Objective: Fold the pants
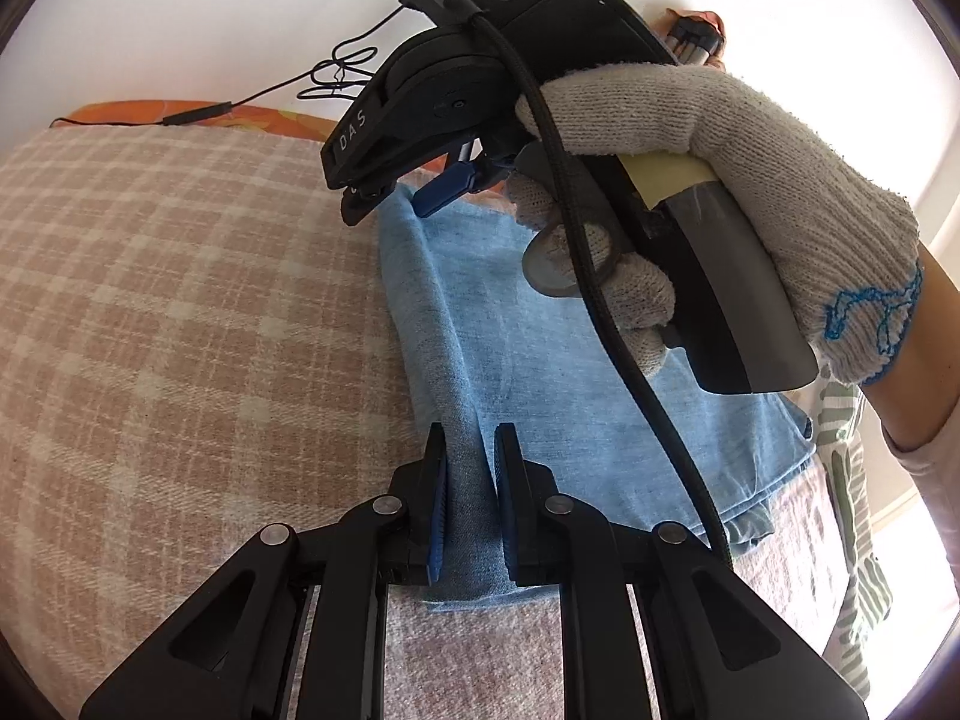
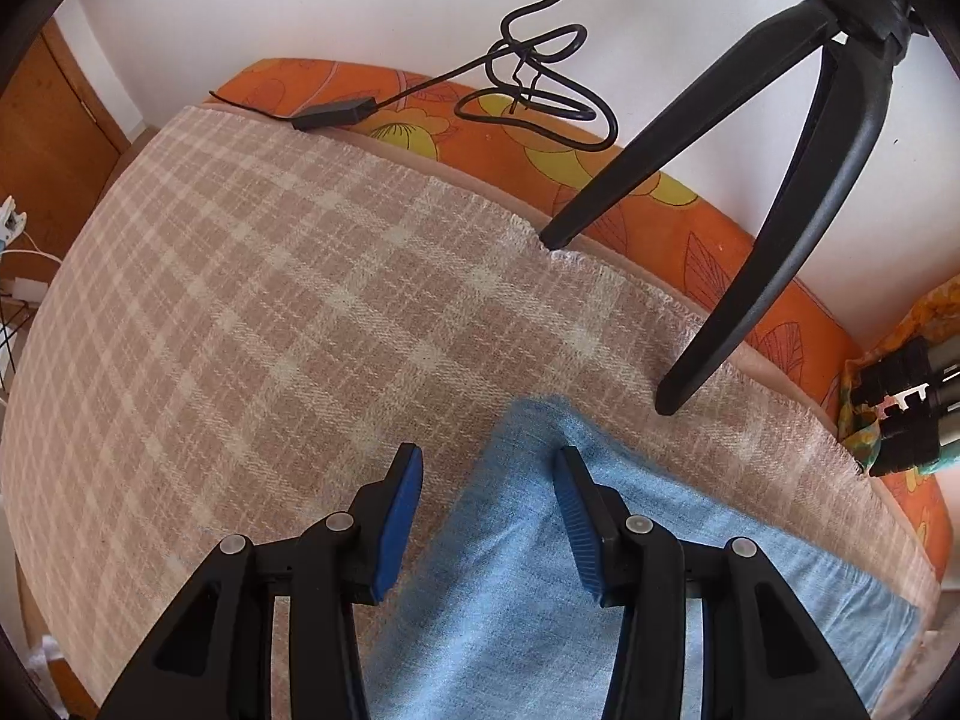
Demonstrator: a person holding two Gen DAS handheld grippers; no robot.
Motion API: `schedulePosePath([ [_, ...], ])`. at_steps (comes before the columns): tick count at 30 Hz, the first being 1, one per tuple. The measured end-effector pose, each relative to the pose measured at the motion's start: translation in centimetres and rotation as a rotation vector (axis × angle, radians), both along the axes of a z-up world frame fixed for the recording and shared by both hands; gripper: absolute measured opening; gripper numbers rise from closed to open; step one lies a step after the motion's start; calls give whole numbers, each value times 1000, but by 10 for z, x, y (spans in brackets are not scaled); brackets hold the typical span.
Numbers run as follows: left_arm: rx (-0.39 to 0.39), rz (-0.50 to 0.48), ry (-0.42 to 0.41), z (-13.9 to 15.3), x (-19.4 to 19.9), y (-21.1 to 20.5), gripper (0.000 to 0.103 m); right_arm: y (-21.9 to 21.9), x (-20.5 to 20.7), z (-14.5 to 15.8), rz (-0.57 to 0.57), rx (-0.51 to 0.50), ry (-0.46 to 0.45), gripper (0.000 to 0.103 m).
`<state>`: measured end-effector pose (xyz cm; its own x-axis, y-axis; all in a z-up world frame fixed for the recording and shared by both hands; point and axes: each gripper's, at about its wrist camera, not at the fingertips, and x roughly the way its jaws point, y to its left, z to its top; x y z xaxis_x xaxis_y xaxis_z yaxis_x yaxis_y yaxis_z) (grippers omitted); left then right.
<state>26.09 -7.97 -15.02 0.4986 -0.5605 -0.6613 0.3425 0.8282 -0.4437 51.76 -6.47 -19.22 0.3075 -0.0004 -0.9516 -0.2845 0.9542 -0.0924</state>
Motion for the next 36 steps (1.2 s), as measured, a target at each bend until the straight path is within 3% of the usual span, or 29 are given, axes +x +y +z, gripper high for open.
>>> schedulePosePath([
  [1,5,-3,-2,0,-1,-2,13,1,0,-3,2,-11,3,47],
  [5,49,3,-15,2,-3,-7,13,2,-3,-6,3,-65,-33,23],
  [7,61,12,-6,1,-2,-7,13,-6,-4,-4,-10,-28,-45,15],
  [9,84,23,3,0,0,-7,23,-16,-6,-2,-30,26,-55,9],
  [14,110,14,31,-8,-1,-13,24,-37,-16,10,-68,136,-89,5],
  [16,95,13,24,-4,-2,-14,12,-45,-19,18,-81,176,-101,4],
  [27,128,-77,-118,60,-26,-49,9,-107,-52,85,-129,395,-199,3],
  [36,133,-188,-187,101,-46,-111,8,-177,-86,125,-191,477,-295,3],
])
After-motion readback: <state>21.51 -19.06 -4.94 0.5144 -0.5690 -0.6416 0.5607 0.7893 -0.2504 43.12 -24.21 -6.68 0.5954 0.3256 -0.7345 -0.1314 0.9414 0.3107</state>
